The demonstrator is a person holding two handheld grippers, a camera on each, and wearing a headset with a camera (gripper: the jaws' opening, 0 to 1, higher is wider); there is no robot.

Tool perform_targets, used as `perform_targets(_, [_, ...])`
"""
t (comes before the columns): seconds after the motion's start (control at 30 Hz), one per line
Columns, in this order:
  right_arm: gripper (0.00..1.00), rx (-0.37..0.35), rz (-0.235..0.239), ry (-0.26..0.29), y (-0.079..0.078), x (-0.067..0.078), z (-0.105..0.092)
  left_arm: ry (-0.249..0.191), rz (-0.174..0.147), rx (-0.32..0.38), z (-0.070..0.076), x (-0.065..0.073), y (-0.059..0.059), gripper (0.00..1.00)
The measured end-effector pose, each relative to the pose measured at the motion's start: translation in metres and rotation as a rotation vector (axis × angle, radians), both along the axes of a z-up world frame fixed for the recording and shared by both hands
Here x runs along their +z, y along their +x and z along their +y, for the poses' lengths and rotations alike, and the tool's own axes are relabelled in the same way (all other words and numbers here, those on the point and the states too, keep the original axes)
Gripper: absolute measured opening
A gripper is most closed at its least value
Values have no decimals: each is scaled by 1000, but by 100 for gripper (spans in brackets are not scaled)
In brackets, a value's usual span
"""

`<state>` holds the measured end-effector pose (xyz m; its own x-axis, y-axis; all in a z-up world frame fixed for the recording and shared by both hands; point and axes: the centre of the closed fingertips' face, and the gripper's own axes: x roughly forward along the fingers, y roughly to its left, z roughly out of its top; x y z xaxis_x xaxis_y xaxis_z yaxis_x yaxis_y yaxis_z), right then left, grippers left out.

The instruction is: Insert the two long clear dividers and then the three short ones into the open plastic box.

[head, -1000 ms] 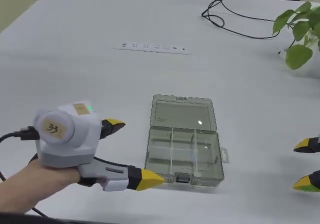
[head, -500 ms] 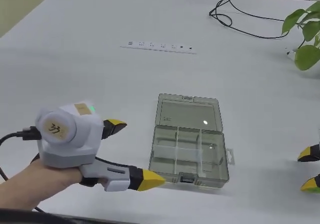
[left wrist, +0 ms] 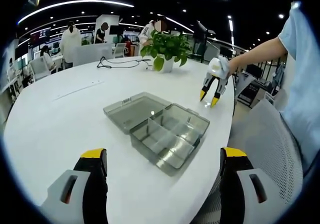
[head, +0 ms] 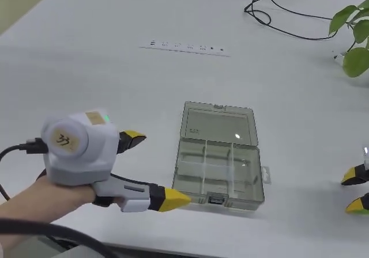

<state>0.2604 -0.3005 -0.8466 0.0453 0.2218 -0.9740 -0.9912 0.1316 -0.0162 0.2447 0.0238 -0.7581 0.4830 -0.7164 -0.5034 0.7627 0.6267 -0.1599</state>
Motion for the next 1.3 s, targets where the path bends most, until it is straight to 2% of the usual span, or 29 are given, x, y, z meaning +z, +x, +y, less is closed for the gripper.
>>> perform_targets(0.33, [32, -3, -8, -15, 0, 1, 0, -7, 5, -4, -6, 0, -3, 95])
perform_targets(0.7, [32, -25, -23, 32, 1, 11, 13, -15, 15, -7, -9, -1, -6, 95])
perform_targets(0.93, [32, -42, -67, 71, 6, 23, 25, -29, 29, -9, -12, -3, -4, 93])
perform_targets(1.03, [32, -44, -99, 104, 9, 33, 35, -62, 51, 13, -16, -3, -2, 91])
perform_targets(1.17, [32, -49, -120, 143, 11, 43, 46, -98, 76, 16, -23, -2, -3, 90])
perform_targets(1.2, [32, -42, -123, 145, 10, 45, 49, -132, 98, 15, -29, 0, -5, 90])
perform_targets(1.23, [32, -39, -129, 149, 10, 47, 52, -155, 104, 22, -32, 3, -4, 89])
perform_targets(1.3, [32, -32, -141, 168, 13, 50, 56, -165, 112, 11, -37, 5, -4, 87])
